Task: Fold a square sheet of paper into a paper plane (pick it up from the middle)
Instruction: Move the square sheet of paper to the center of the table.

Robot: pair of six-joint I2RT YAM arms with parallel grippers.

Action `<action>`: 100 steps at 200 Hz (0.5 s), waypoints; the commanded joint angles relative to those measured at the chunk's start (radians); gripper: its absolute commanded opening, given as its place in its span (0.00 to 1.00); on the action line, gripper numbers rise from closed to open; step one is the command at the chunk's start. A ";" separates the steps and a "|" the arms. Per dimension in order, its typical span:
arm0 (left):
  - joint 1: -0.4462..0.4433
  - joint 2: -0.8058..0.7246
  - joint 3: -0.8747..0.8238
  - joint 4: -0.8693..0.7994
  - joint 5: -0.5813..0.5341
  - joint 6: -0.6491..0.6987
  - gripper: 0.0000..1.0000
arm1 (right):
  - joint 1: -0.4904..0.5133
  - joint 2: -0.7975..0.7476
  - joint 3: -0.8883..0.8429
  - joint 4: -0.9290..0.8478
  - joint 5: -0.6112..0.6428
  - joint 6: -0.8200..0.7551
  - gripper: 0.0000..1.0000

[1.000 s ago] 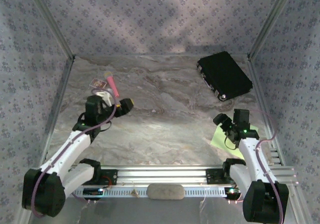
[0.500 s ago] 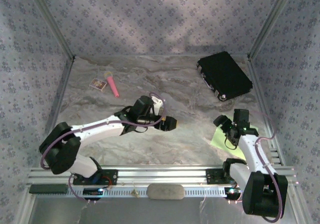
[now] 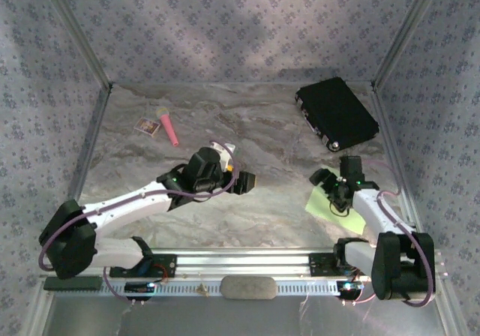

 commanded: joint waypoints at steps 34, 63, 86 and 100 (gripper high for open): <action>0.047 -0.077 -0.059 -0.046 -0.126 -0.021 1.00 | 0.426 0.108 0.018 0.147 0.148 0.377 0.99; 0.087 -0.123 -0.091 -0.052 -0.131 -0.043 1.00 | 0.528 0.230 0.124 0.189 0.122 0.390 0.99; 0.114 -0.168 -0.116 -0.067 -0.118 -0.061 1.00 | 0.535 0.294 0.213 0.174 0.058 0.313 0.98; 0.124 -0.190 -0.126 -0.072 -0.093 -0.058 1.00 | 0.527 0.284 0.244 0.115 0.093 0.262 0.98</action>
